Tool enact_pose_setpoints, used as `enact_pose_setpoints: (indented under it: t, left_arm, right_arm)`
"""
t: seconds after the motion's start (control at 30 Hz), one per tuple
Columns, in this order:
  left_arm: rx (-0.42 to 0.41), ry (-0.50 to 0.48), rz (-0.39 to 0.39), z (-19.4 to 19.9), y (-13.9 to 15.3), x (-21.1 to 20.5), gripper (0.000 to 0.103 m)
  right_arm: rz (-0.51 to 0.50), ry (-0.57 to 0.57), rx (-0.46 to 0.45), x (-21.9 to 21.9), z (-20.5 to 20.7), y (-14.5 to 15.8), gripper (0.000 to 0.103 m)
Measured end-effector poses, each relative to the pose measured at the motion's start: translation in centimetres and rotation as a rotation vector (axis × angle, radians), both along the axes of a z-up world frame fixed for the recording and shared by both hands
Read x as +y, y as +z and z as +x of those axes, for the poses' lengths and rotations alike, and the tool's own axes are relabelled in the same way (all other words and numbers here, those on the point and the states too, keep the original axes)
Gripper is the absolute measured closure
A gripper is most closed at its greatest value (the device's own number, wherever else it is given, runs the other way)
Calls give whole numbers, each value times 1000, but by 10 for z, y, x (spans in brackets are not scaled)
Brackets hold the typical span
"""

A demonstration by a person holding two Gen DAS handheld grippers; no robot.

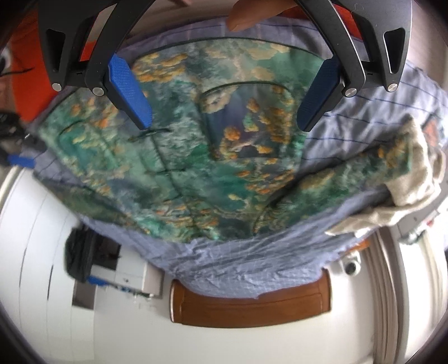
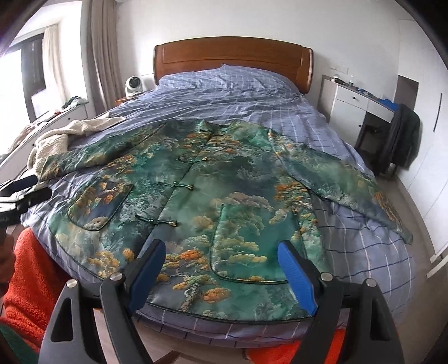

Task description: Fold large clothes

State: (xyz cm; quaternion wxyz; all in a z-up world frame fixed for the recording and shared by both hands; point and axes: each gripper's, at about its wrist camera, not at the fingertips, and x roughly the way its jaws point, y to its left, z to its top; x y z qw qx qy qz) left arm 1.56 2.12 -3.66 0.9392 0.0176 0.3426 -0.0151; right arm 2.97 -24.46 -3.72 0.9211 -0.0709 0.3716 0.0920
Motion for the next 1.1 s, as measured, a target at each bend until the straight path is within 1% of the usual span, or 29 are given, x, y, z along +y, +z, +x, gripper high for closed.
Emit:
enact_pose_setpoints:
  t: [0.07,0.13,0.2,0.37,0.47,0.57,0.67,0.97,1.1]
  left_arm:
    - [3,-4,26,-1,-2,-5,0]
    - [21,-23,11,-1,-3,-8,0]
    - [23,-27,-1,-1,-3,-9,0]
    - [37,-36,14,-1,-2,-13,0]
    - [53,-30,-12,0,-1,-9,0]
    - [49,-18,-37,0,0,-5,0]
    - [41,0,-38,0,1,-2,0]
    - [42,-5,-25,1,1,-3,0]
    - [47,-3,-32,1,0,-3,0]
  right_arm:
    - [-15,-12,-9,-1,0,1,19]
    - [-29,-21,-15,-2,0,1,19]
    - [-37,-27,-16,-3,0,1,19]
    - [-72,-39,-24,-2,1,-1,19]
    - [-82,-40,-26,-1,2,-1,19]
    - [-91,-42,-29,0,1,-1,19]
    - [-91,-40,-27,0,2,0,19]
    - [-90,-51,-19,-2,4,0,19]
    - [-89,-51,-13,-4,5,-1,19]
